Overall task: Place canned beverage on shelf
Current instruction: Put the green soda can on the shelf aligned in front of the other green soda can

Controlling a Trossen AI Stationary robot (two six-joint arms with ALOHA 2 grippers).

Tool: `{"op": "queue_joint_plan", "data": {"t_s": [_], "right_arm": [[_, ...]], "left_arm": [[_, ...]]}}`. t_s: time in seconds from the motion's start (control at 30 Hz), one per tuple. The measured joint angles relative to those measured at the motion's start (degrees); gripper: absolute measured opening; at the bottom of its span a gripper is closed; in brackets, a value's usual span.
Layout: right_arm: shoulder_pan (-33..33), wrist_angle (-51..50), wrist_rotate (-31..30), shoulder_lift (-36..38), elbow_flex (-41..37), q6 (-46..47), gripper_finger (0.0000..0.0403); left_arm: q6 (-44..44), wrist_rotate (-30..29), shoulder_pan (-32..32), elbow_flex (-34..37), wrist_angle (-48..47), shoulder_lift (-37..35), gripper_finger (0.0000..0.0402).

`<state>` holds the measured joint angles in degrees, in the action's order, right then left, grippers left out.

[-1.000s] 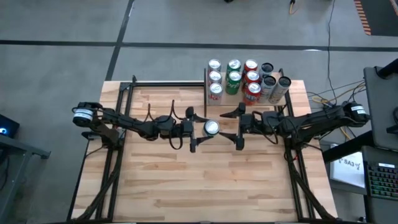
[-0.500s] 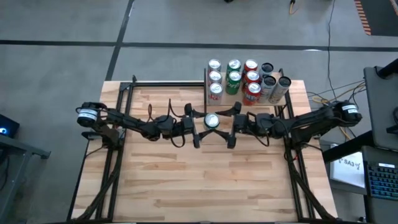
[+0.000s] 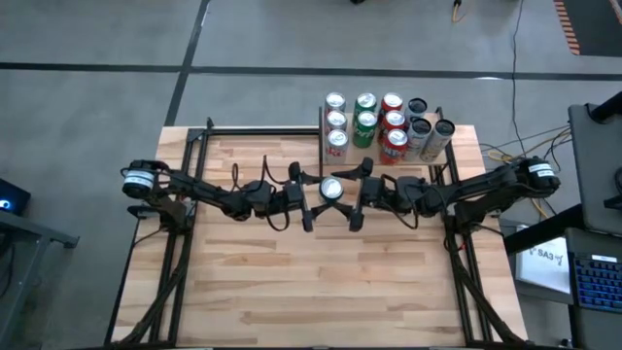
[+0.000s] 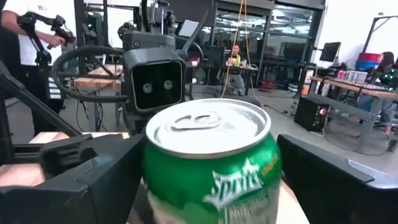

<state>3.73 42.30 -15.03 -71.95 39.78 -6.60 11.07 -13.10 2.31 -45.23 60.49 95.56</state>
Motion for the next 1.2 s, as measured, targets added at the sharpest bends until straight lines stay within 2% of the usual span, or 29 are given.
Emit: {"op": "queue_joint_plan", "data": {"t_s": [0.2,0.37,0.6,0.97,1.2], "right_arm": [[0.0,-0.3,-2.7,-3.1,2.4,-1.3,0.0341],[0.0,-2.5,-4.3,-2.5,2.7,-0.5,0.0289],[0.0,-5.0,-4.3,-0.4,2.8,2.2,0.0288],[0.0,-18.2,-4.3,1.3,8.9,4.3,0.0288],[0.0,-19.4,-4.6,0.9,9.6,4.2,0.0288]], "left_arm": [[0.5,0.0,0.1,0.0,0.6,0.0,0.0283],[-0.2,-0.5,0.0,0.0,0.2,0.0,0.0284],[-1.5,0.0,0.0,-0.3,0.1,0.0,0.0286],[-5.1,0.3,0.0,-0.5,0.7,-0.1,0.0288],[-5.9,0.2,0.1,-1.9,-2.0,-0.4,0.0289]]}}
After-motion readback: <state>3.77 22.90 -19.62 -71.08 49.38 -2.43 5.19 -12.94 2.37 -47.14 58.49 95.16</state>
